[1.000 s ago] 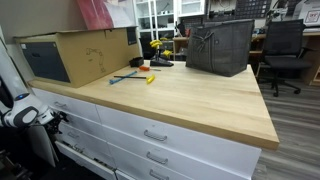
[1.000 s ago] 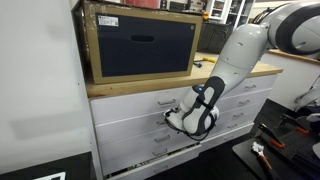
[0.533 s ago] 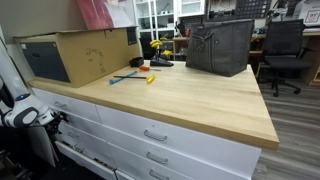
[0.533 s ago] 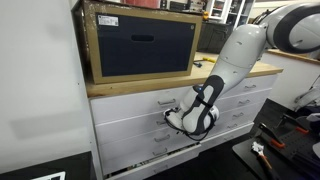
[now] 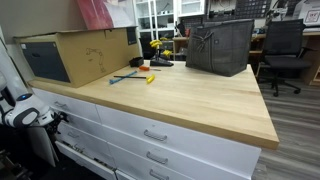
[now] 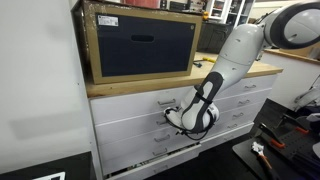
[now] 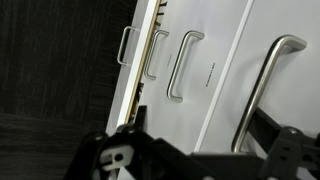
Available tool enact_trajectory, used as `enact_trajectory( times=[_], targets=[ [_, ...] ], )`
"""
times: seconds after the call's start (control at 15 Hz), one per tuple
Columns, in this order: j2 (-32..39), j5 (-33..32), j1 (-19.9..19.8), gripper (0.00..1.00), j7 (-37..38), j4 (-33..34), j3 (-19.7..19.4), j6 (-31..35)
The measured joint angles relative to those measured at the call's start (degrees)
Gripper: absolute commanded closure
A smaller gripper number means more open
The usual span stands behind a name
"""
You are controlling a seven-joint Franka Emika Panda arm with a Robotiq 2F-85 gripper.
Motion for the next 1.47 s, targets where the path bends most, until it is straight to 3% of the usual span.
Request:
enact_trajectory(
  times=[0.53,1.47],
  targets=[
    [-0.06,-0.04,-5.09,0.0,-0.02,-0.09,4.74,1.21],
    [0.09,-0.07,-6.13,0.0,-0.02,-0.13,5.86,1.78]
  ],
)
